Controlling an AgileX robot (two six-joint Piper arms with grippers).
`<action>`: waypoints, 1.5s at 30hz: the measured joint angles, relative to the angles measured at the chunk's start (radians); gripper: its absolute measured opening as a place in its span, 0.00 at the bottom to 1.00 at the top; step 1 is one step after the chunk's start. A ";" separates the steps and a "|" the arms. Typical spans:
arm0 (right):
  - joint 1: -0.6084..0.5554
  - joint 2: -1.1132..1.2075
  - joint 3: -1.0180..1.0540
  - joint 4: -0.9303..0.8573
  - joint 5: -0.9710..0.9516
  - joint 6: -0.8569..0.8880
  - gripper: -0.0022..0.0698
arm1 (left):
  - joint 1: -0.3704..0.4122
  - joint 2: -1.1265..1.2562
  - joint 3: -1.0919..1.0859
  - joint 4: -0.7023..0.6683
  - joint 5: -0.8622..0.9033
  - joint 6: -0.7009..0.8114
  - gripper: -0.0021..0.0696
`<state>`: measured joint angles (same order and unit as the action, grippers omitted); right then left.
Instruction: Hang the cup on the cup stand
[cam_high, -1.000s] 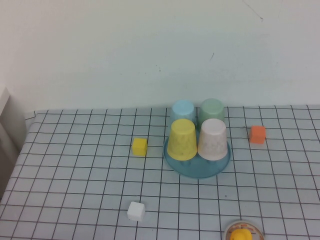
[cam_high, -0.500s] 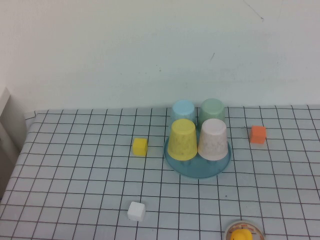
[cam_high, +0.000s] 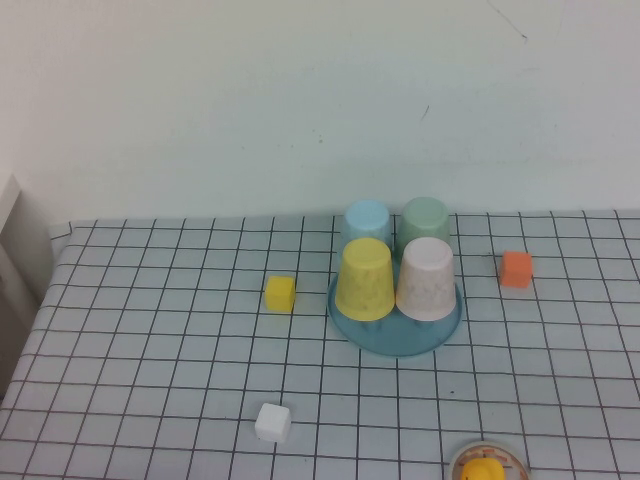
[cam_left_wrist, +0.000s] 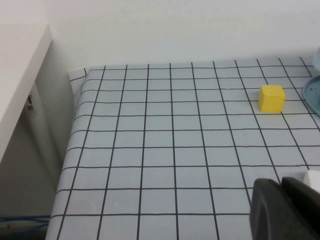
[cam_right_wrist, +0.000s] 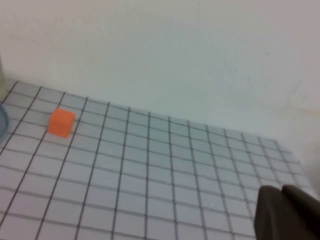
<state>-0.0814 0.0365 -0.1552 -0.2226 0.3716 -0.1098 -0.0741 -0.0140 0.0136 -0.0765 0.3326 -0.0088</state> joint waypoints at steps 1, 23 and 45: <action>0.000 -0.021 0.025 0.020 0.001 -0.011 0.03 | 0.000 0.000 0.000 0.000 0.000 0.000 0.03; 0.002 -0.049 0.170 0.143 -0.012 0.110 0.03 | 0.000 0.000 0.000 0.003 -0.002 -0.002 0.03; 0.008 -0.049 0.170 0.147 -0.018 0.123 0.03 | 0.000 0.000 0.000 0.003 -0.002 -0.002 0.03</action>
<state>-0.0736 -0.0127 0.0149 -0.0752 0.3537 0.0135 -0.0741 -0.0140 0.0136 -0.0731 0.3309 -0.0111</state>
